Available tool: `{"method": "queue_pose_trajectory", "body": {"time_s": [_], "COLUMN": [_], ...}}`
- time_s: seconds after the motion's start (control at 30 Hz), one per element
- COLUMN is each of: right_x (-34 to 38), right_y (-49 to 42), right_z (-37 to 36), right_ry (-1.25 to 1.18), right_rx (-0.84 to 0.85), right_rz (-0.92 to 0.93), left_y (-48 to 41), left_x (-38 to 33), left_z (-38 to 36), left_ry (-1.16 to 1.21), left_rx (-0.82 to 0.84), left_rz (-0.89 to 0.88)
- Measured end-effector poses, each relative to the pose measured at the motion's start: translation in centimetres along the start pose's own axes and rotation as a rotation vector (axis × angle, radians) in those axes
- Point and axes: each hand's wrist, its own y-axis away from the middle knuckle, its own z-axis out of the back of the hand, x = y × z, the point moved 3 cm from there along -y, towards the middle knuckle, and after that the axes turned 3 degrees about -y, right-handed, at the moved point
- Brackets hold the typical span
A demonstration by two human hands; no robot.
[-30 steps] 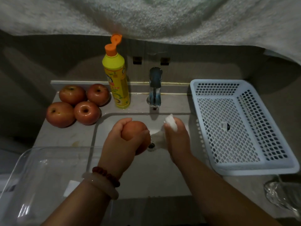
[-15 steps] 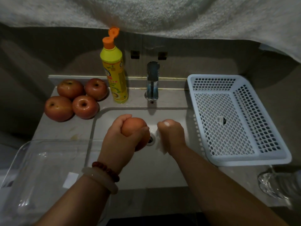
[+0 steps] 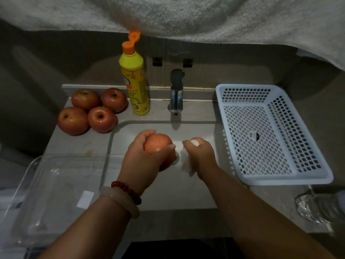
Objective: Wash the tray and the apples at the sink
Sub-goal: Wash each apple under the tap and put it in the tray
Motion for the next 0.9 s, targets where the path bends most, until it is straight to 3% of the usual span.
{"method": "queue_pose_trajectory", "body": {"time_s": [0.13, 0.3, 0.4, 0.53, 0.7, 0.9], "right_x": [0.3, 0.0, 0.0, 0.0, 0.8, -0.3], "right_y": [0.3, 1.2, 1.3, 1.3, 1.2, 0.9], "right_z": [-0.2, 0.5, 0.5, -0.4, -0.6, -0.5], "right_ry": [-0.239, -0.206, -0.294, -0.537, -0.823, -0.344], "right_rx": [0.129, 0.036, -0.06, 0.093, 0.118, 0.03], "right_rz": [-0.183, 0.054, -0.04, -0.175, -0.29, -0.119], "left_y": [0.1, 0.0, 0.0, -0.1, -0.3, -0.7], "left_x": [-0.4, -0.6, -0.4, -0.1, -0.2, 0.2], "left_z": [0.3, 0.3, -0.1, -0.3, -0.3, -0.2], "left_ry": [0.03, 0.022, 0.003, -0.012, -0.009, -0.019], "left_rx": [-0.001, 0.005, 0.004, 0.011, -0.001, -0.005], "left_rz": [0.001, -0.005, -0.007, 0.006, -0.004, -0.003]}}
